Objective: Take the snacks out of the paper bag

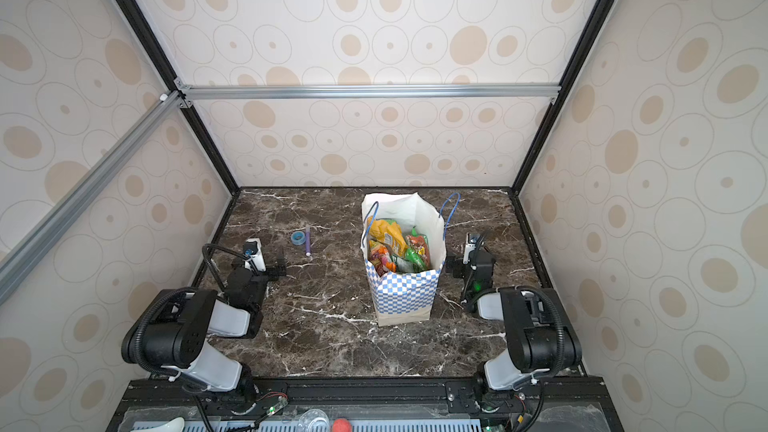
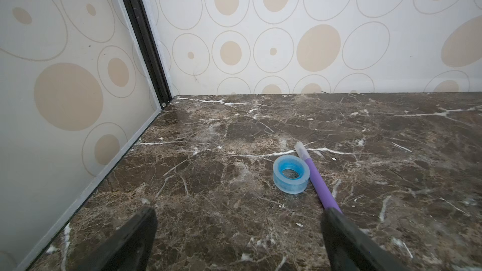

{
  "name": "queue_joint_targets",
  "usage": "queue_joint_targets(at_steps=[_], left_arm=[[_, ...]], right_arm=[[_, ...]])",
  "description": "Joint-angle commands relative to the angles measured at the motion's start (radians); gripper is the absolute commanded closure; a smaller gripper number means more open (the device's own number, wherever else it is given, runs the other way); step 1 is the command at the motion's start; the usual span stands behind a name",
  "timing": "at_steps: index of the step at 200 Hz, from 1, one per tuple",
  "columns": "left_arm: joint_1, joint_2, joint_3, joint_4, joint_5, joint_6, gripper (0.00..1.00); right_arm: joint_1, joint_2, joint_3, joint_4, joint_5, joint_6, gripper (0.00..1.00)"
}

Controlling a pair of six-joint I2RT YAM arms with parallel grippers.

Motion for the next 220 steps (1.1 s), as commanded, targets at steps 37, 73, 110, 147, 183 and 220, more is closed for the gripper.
queue_joint_targets(at_steps=[37, 73, 110, 147, 183, 220], left_arm=[[-0.006, 0.002, 0.009, 0.022, -0.008, 0.025, 0.02], [-0.005, 0.002, 0.011, 0.019, -0.005, 0.025, 0.02], [-0.004, 0.002, 0.011, 0.019, -0.007, 0.022, 0.02], [-0.003, 0.002, 0.011, 0.018, -0.005, 0.020, 0.02], [-0.001, 0.002, 0.011, 0.018, -0.005, 0.018, 0.02], [-0.001, 0.002, 0.011, 0.019, -0.004, 0.018, 0.02]], right_arm=[[0.004, 0.008, 0.013, 0.009, 0.000, -0.011, 0.00], [0.004, 0.010, 0.015, 0.008, 0.001, -0.011, 0.00], [0.004, 0.004, 0.014, 0.002, -0.001, -0.010, 0.00], [0.003, 0.001, 0.016, -0.004, -0.003, -0.008, 0.00], [0.000, -0.027, 0.033, -0.058, 0.020, 0.006, 0.00], [0.000, -0.241, 0.123, -0.368, 0.100, 0.079, 0.00]])
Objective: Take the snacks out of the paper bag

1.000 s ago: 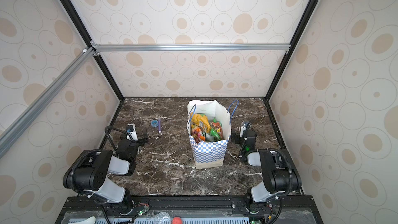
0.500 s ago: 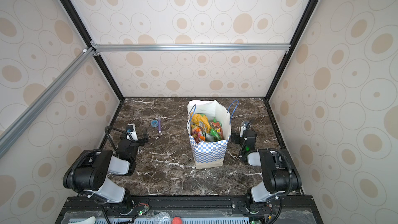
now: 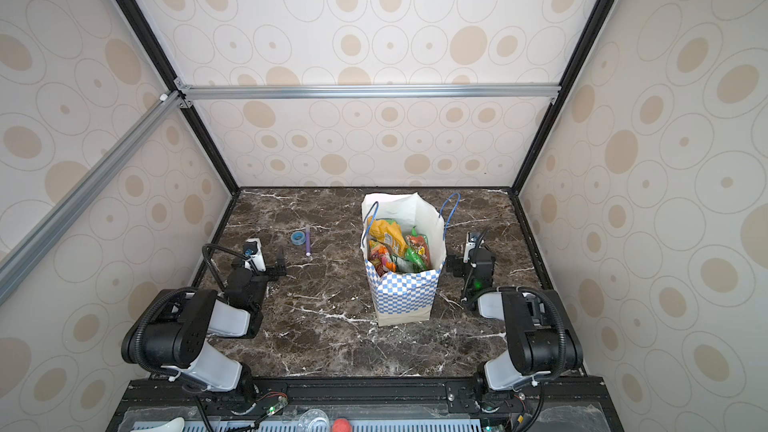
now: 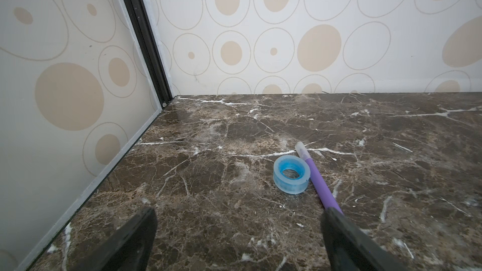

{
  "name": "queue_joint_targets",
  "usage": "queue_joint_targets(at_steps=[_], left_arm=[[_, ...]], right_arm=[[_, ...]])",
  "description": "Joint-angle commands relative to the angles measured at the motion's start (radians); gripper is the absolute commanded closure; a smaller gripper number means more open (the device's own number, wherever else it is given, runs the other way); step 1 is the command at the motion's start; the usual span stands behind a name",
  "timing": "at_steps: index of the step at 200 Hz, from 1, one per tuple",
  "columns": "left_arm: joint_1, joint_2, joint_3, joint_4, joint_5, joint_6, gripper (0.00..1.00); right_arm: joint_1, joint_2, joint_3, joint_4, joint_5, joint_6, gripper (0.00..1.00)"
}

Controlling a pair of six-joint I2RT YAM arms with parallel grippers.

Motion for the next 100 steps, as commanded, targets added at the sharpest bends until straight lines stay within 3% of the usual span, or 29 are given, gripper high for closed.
queue_joint_targets(at_steps=[1, 23, 42, 76, 100], left_arm=[[-0.001, 0.002, 0.011, 0.019, -0.002, 0.019, 0.02], [0.003, 0.002, 0.011, 0.019, 0.001, 0.014, 0.02], [0.005, 0.003, 0.012, 0.017, 0.002, 0.013, 0.02], [0.007, -0.045, -0.030, 0.066, 0.041, 0.024, 0.02], [0.004, -0.295, -0.013, -0.176, 0.064, 0.028, 0.02]], right_arm=[[0.001, -0.196, 0.094, -0.260, 0.074, 0.074, 0.00], [-0.003, -0.410, 0.204, -0.580, 0.063, 0.201, 0.00], [-0.008, -0.505, 0.410, -0.960, 0.043, 0.336, 0.00], [-0.010, -0.427, 0.877, -1.486, -0.134, 0.393, 0.00], [-0.008, -0.324, 1.155, -1.681, -0.274, 0.395, 0.00]])
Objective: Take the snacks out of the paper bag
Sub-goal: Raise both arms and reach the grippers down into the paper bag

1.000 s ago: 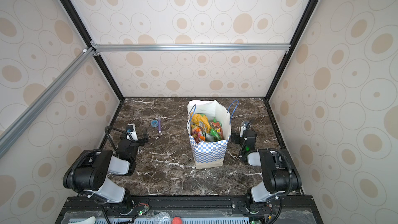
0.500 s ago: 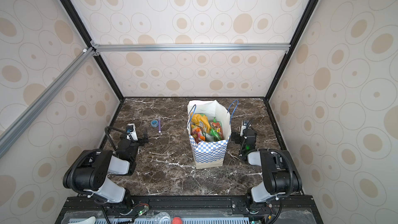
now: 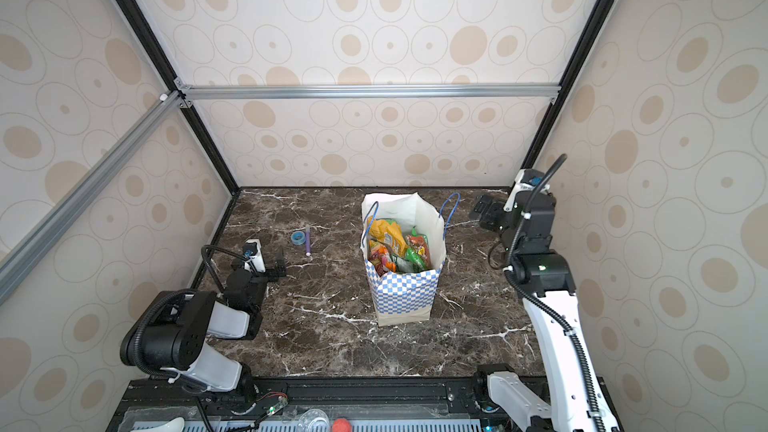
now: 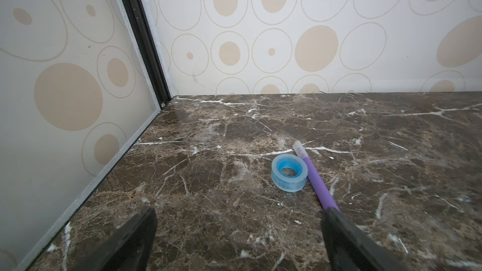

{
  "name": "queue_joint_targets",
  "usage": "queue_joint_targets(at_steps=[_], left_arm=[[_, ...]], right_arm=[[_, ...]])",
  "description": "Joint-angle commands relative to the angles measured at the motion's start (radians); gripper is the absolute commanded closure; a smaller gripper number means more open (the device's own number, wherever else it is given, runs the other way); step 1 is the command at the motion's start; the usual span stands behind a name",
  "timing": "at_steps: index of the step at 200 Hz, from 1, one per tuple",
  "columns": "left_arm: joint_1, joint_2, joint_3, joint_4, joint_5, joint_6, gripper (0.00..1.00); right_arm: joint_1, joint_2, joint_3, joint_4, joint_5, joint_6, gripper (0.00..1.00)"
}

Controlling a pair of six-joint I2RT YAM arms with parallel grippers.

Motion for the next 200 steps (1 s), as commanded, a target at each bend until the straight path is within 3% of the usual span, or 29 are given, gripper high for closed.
queue_joint_targets(at_steps=[1, 22, 48, 75, 99, 126, 159, 200], left_arm=[[0.000, -0.223, 0.024, -0.148, 0.033, 0.022, 0.02], [-0.006, -0.490, 0.158, -0.501, 0.037, -0.072, 0.02], [-0.032, -0.654, 0.365, -0.809, 0.063, -0.216, 0.02], [-0.081, -0.663, 0.613, -1.146, -0.015, -0.446, 0.02], [-0.173, -0.563, 0.851, -1.416, 0.037, -0.568, 0.02], [-0.388, -0.447, 1.059, -1.572, -0.076, -0.674, 0.02], [-0.551, -0.191, 1.367, -1.781, -0.052, -0.766, 0.07], [-0.719, 0.104, 1.768, -1.983, -0.030, -0.748, 0.16]], right_arm=[[0.000, 0.095, 0.190, -0.420, -0.172, 0.053, 0.00], [0.017, 0.196, 0.399, -0.542, -0.267, 0.057, 0.03], [0.122, 0.350, 0.662, -0.706, -0.294, 0.036, 0.08], [0.280, 0.544, 0.972, -0.914, -0.290, -0.005, 0.12], [0.374, 0.699, 1.185, -1.063, -0.247, -0.032, 0.15], [0.404, 0.739, 1.108, -1.043, -0.214, -0.044, 0.16], [0.407, 0.744, 0.969, -1.009, -0.164, -0.056, 0.16], [0.406, 0.695, 0.819, -0.950, -0.157, -0.044, 0.15]])
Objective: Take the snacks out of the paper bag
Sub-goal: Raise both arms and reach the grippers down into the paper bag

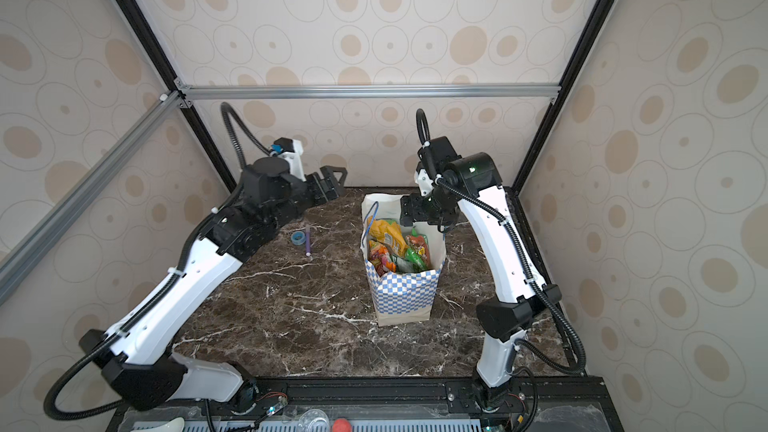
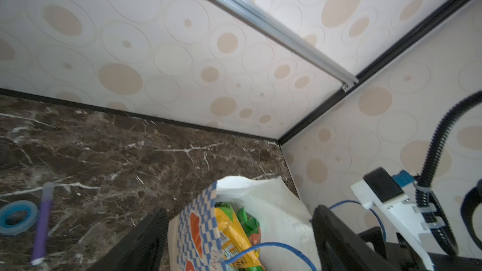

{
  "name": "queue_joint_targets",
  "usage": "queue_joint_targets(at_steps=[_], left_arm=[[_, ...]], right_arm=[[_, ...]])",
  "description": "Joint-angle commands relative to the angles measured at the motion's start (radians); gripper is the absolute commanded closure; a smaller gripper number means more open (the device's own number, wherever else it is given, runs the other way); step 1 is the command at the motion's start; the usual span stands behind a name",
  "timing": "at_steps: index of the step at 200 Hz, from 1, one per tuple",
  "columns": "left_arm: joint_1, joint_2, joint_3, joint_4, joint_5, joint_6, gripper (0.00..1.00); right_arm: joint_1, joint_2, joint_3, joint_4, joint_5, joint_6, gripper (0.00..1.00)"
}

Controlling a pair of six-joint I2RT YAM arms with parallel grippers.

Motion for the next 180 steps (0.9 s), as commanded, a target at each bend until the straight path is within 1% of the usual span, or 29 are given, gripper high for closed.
queue_joint_targets(at_steps=[1, 39, 48, 57, 67, 77, 88, 95, 109, 116, 126, 133, 141, 144, 160, 162, 180], left_arm=[[-0.071, 0.114, 0.214, -0.224, 0.009, -0.028, 0.16], [-0.081, 0.331, 0.547, -0.512, 0.128, 0.072, 0.20], [-0.082, 0.361, 0.592, -0.566, 0.139, 0.083, 0.21], [-0.081, 0.372, 0.607, -0.604, 0.109, 0.085, 0.23], [-0.082, 0.368, 0.586, -0.622, 0.102, 0.095, 0.25], [-0.082, 0.357, 0.557, -0.620, 0.118, 0.101, 0.27], [-0.078, 0.355, 0.522, -0.617, 0.169, 0.102, 0.29], [-0.073, 0.356, 0.506, -0.626, 0.169, 0.097, 0.31], [-0.070, 0.348, 0.477, -0.639, 0.133, 0.102, 0.41], [-0.067, 0.339, 0.467, -0.634, 0.123, 0.104, 0.48], [-0.062, 0.325, 0.456, -0.619, 0.118, 0.101, 0.62], [-0.059, 0.313, 0.447, -0.599, 0.126, 0.097, 0.68], [-0.055, 0.299, 0.436, -0.579, 0.137, 0.089, 0.78], [-0.054, 0.295, 0.431, -0.570, 0.140, 0.084, 0.82], [-0.050, 0.274, 0.398, -0.534, 0.155, 0.068, 0.98], [-0.050, 0.272, 0.393, -0.532, 0.155, 0.066, 1.00], [-0.047, 0.262, 0.363, -0.517, 0.157, 0.052, 1.00]], right_arm=[[0.002, -0.052, -0.085, 0.011, 0.022, 0.000, 0.15], [0.000, -0.107, -0.215, 0.088, 0.011, 0.029, 0.13], [0.000, -0.115, -0.234, 0.097, 0.014, 0.032, 0.13], [0.000, -0.119, -0.248, 0.102, 0.018, 0.034, 0.12], [0.001, -0.121, -0.256, 0.103, 0.021, 0.035, 0.12], [0.001, -0.124, -0.261, 0.105, 0.022, 0.037, 0.12], [0.001, -0.126, -0.270, 0.110, 0.025, 0.043, 0.12], [0.000, -0.127, -0.276, 0.116, 0.026, 0.046, 0.12], [0.002, -0.126, -0.279, 0.128, 0.032, 0.051, 0.12], [0.003, -0.123, -0.276, 0.135, 0.033, 0.055, 0.12], [0.004, -0.117, -0.271, 0.149, 0.024, 0.053, 0.12], [0.009, -0.111, -0.263, 0.160, 0.017, 0.054, 0.12], [0.020, -0.098, -0.247, 0.167, 0.016, 0.052, 0.13], [0.026, -0.093, -0.238, 0.168, 0.015, 0.052, 0.13], [0.062, -0.042, -0.168, 0.148, 0.045, 0.049, 0.13], [0.065, -0.035, -0.157, 0.144, 0.048, 0.048, 0.13], [0.098, 0.027, -0.086, 0.125, 0.087, 0.034, 0.13]])
